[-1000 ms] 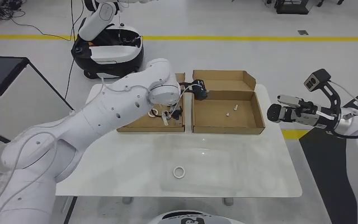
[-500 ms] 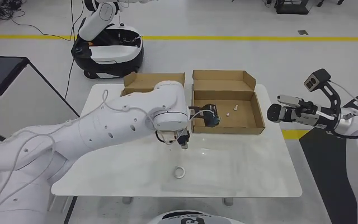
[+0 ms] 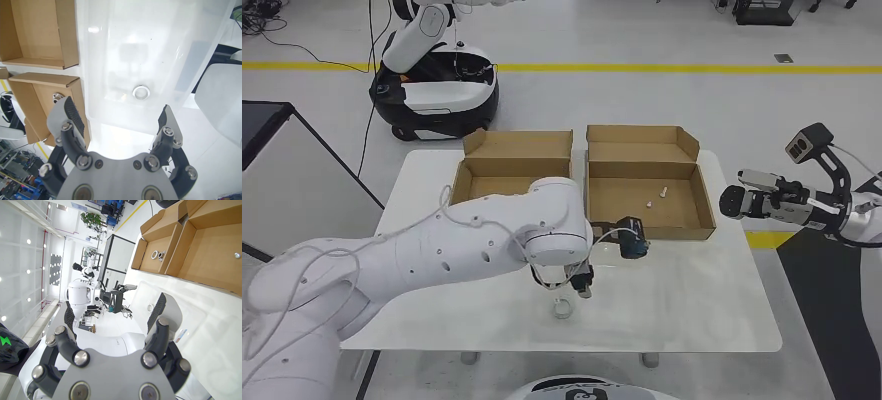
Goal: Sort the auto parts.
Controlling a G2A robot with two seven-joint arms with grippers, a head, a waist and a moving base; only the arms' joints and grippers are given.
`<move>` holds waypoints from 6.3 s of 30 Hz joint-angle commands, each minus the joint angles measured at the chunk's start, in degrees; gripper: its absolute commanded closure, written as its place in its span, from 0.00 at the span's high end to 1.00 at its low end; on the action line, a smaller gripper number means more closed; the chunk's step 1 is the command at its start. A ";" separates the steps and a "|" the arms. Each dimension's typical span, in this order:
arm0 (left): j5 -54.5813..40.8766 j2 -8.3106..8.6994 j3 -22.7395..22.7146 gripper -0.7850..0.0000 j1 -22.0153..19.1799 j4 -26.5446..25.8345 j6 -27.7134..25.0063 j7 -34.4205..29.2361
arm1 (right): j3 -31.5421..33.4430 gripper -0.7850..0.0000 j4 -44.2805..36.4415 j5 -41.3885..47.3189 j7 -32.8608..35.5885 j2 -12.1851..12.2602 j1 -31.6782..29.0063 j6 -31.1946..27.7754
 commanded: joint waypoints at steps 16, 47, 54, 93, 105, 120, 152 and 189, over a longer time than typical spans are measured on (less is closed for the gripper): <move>2.99 1.07 2.19 0.89 5.56 0.07 -1.28 -1.12 | 0.00 1.00 0.00 0.00 0.00 0.00 0.00 0.00; 7.91 1.81 3.78 0.57 11.68 4.47 -5.29 0.52 | 0.00 1.00 0.00 0.00 0.00 0.00 0.00 0.00; 9.36 1.38 3.78 0.55 12.56 7.49 -7.63 1.64 | 0.00 1.00 0.00 0.00 0.00 0.00 0.00 0.00; 10.60 -1.01 0.51 0.44 14.00 11.92 -12.01 3.80 | 0.00 1.00 0.00 0.00 0.00 0.00 0.00 0.00; 12.26 0.63 -0.83 0.42 15.44 11.43 -13.21 4.99 | 0.00 1.00 0.00 0.00 0.00 0.00 0.00 0.00; 11.84 0.03 -0.34 0.38 15.02 13.66 -14.51 6.30 | 0.00 1.00 0.00 0.00 0.00 0.00 0.00 0.00; 13.14 -0.84 -2.45 0.00 14.55 11.89 -14.10 5.95 | 0.00 1.00 0.00 0.00 0.00 0.00 0.00 0.00; 8.76 -3.99 -8.69 0.00 5.03 0.61 -6.35 2.00 | 0.00 1.00 0.00 0.00 0.00 0.00 0.00 0.00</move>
